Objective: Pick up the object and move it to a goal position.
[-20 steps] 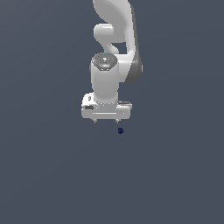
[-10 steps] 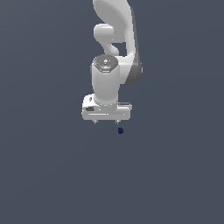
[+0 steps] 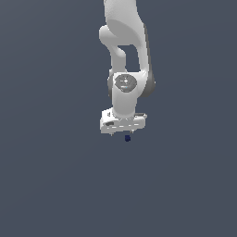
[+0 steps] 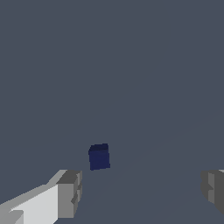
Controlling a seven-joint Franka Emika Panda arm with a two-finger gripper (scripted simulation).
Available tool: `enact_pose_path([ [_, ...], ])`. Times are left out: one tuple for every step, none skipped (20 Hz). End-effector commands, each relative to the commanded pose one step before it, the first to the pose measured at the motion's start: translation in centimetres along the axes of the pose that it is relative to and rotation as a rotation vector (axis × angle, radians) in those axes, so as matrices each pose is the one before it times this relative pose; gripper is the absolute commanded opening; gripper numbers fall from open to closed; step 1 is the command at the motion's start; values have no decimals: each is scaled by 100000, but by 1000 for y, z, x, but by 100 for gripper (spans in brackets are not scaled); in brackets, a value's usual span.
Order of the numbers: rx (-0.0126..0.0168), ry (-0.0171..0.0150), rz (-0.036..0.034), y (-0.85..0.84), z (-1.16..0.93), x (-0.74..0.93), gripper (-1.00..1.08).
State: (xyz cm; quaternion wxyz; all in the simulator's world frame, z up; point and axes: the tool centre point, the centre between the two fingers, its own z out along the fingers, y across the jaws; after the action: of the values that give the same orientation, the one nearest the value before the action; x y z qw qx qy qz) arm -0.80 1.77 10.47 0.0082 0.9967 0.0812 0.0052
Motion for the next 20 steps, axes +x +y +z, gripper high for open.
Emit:
enact_pose_path([
  [653, -320, -4413, -1439, 1643, -516, 100],
  [222, -105, -1401, -463, 521, -162, 100],
  [202, -91, -1237, -412, 457, -144, 100],
  [179, -78, -1070, -358, 394, -125, 100],
  [155, -65, -906, -304, 332, -106, 100],
  [128, -52, -737, -248, 271, -87, 100],
  [101, -40, -576, -194, 210, -68, 100],
  [73, -28, -413, -140, 150, -48, 100],
  [44, -17, -245, -82, 90, -29, 100],
  [12, -5, -68, -20, 29, -11, 100],
  [-36, -107, 404, 93, -119, 24, 100],
  [0, 0, 0, 1, 35, -1, 100],
  [0, 0, 0, 2, 103, -4, 100],
  [0, 0, 0, 4, 171, -7, 100],
  [5, 15, -67, -33, 231, -4, 100],
  [0, 0, 0, 7, 306, -14, 100],
  [0, 0, 0, 8, 373, -18, 100],
  [6, 15, -67, -29, 430, -15, 100],
  [6, 15, -67, -28, 494, -19, 100],
  [0, 0, 0, 12, 562, -28, 100],
])
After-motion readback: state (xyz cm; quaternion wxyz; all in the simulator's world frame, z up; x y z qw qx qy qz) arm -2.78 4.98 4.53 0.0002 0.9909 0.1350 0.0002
